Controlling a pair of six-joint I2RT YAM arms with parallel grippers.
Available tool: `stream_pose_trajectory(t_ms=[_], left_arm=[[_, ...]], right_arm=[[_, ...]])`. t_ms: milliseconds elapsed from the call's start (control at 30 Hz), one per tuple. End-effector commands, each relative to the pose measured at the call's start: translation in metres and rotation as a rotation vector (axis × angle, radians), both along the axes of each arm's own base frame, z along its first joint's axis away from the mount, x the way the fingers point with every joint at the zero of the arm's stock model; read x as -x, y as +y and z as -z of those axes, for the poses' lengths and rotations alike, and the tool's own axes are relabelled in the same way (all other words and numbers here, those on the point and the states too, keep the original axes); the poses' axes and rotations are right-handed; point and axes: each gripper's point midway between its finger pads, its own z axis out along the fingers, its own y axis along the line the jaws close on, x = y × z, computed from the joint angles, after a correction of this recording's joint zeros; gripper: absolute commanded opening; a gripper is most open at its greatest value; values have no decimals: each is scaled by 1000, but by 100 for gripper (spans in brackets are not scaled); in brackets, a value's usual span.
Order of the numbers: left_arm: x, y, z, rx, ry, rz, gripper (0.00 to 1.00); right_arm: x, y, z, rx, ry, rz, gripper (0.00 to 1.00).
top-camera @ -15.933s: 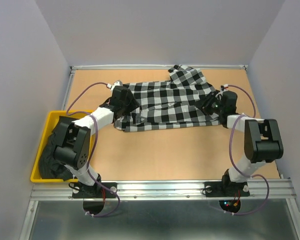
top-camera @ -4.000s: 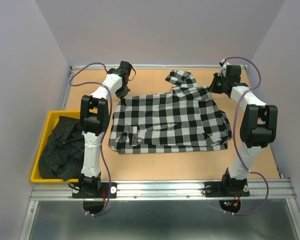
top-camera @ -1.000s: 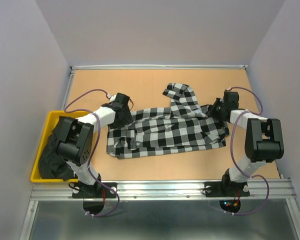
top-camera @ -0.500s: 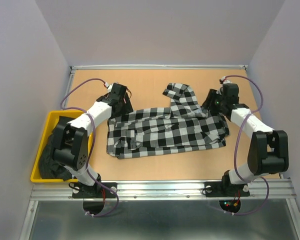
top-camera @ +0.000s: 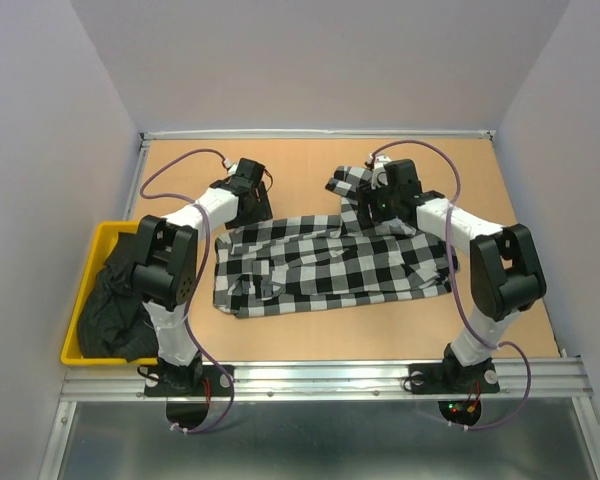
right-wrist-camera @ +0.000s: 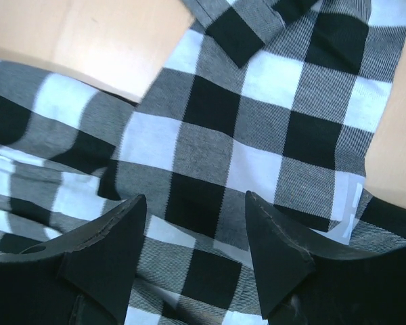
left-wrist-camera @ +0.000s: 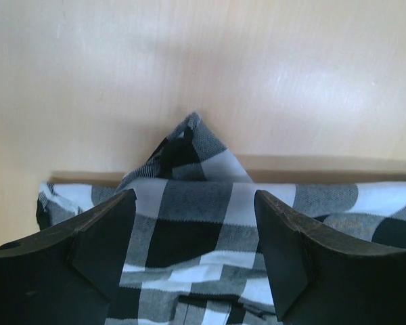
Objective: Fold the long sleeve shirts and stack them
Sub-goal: Fold the shirt
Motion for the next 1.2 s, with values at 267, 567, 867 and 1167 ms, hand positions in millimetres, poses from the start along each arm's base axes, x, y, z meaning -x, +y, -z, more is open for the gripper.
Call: stream_pose_trajectory(t_ms=[267, 567, 867, 1167], left_arm=[[-28, 7, 5, -36, -19, -19, 82], [-27, 18, 17, -22, 9, -54, 82], [-23, 32, 34, -43, 50, -105, 82], [-13, 61, 47, -83, 105, -217, 81]], right_arm=[[-4, -14, 27, 147, 23, -22, 59], [13, -27, 25, 186, 24, -15, 7], [35, -37, 17, 187, 25, 16, 1], [59, -52, 22, 186, 45, 85, 1]])
